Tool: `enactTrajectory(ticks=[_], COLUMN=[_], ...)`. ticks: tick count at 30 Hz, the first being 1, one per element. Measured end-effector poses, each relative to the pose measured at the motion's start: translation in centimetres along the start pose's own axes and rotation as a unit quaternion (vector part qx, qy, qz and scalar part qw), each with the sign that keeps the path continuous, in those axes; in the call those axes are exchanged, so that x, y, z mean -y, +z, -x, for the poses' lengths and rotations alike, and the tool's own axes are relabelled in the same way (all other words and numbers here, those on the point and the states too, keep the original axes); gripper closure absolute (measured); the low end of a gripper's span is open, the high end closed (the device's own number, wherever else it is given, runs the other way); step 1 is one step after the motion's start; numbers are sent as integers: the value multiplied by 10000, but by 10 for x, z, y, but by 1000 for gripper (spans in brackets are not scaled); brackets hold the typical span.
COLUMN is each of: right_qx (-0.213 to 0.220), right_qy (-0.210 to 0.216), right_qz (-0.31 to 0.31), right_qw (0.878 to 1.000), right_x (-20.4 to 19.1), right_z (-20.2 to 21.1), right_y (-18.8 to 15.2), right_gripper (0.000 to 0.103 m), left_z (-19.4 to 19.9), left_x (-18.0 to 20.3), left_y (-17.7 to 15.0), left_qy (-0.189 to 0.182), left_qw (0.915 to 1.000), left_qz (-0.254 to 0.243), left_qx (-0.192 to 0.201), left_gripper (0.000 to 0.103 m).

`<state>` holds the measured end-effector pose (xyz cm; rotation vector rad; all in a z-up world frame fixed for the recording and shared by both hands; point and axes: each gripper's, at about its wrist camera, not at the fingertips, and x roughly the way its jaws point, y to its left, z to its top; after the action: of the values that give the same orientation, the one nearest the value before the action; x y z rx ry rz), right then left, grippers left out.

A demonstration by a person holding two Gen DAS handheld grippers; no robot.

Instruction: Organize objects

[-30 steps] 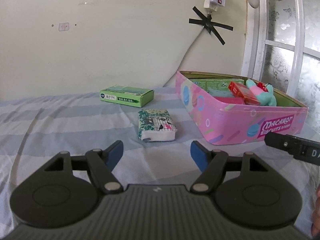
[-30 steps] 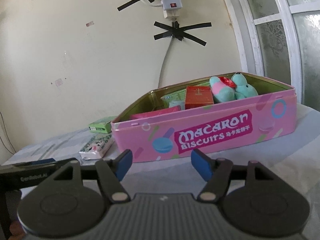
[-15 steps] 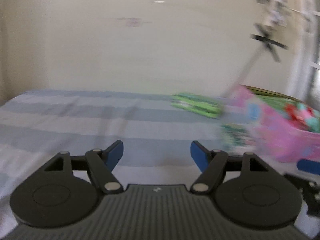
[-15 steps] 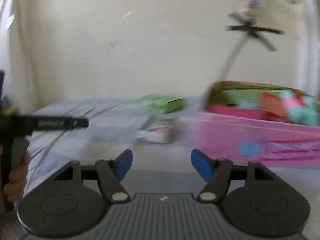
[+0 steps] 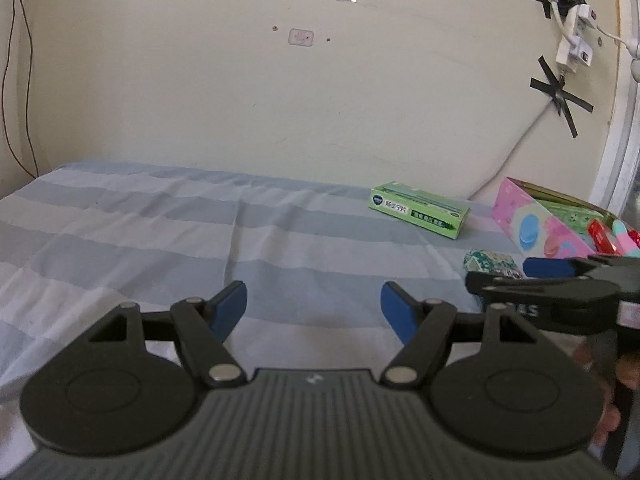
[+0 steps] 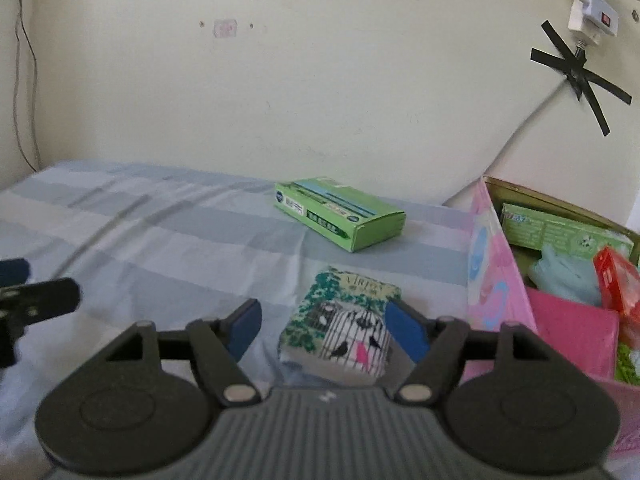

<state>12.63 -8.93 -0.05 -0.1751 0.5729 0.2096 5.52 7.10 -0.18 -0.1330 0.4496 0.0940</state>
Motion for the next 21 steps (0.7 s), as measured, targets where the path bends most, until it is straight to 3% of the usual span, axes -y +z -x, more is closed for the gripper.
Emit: enactTrajectory(ticks=[10,21], right_qx=[-365,-38], right_qy=[38,-20], right_qz=[-78,-164], right_qw=[9993,9999], right_x=[2,12], right_z=[-29,-30], right_y=[11,29], right_gripper=[19,20], left_z=[-5,-9], left_x=[-5,-6], left_y=[0,0], left_qy=[46,80], left_qw=[9999,9998], left_qz=[90,98], left_qx=[-82,-150], left_gripper=[27,27])
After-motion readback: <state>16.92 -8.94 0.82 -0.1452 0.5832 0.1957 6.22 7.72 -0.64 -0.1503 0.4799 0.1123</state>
